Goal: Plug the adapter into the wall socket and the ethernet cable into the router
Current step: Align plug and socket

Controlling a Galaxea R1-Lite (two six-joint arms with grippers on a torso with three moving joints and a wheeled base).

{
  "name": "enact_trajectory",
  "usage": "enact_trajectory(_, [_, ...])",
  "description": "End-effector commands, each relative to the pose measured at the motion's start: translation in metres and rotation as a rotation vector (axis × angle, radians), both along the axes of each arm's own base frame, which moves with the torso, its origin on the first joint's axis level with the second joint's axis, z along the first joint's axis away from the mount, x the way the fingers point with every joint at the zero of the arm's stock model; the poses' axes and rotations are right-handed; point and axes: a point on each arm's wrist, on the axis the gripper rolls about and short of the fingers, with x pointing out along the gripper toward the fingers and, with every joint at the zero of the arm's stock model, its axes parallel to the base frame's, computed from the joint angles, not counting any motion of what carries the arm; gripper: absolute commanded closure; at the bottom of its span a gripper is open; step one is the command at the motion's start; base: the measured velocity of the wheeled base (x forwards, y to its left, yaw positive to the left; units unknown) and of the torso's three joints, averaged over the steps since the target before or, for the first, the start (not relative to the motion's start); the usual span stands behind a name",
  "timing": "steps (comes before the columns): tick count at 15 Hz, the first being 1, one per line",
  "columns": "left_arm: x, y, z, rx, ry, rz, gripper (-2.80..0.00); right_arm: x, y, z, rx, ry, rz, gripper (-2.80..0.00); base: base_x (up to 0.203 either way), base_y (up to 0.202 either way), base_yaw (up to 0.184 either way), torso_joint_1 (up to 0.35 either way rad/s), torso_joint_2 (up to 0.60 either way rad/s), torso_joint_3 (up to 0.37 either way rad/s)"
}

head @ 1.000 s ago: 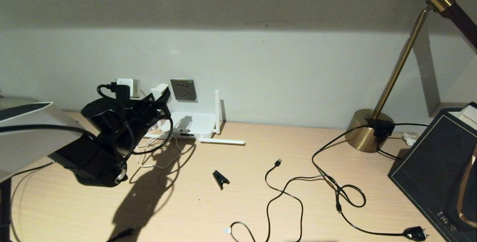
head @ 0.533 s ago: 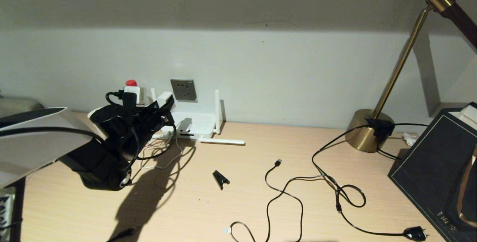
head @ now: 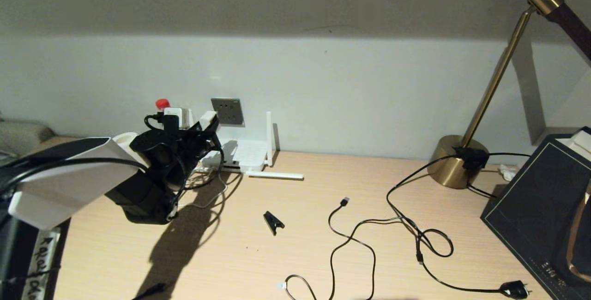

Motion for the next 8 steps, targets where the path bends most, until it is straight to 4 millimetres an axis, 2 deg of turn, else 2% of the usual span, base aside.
enact_trajectory(1, [0.012, -0.001, -0.013, -0.001, -0.007, 0.000, 0.00, 0.003, 0.000, -0.010, 0.000, 0.036, 0.001, 0.00, 0.000, 0.000, 0.000, 0.000, 0.00, 0.000])
enact_trajectory(8, [0.025, -0.004, -0.019, -0.009, -0.036, -0.003, 0.00, 0.003, 0.000, -0.010, 0.000, 0.036, 0.001, 0.00, 0.000, 0.000, 0.000, 0.000, 0.00, 0.000])
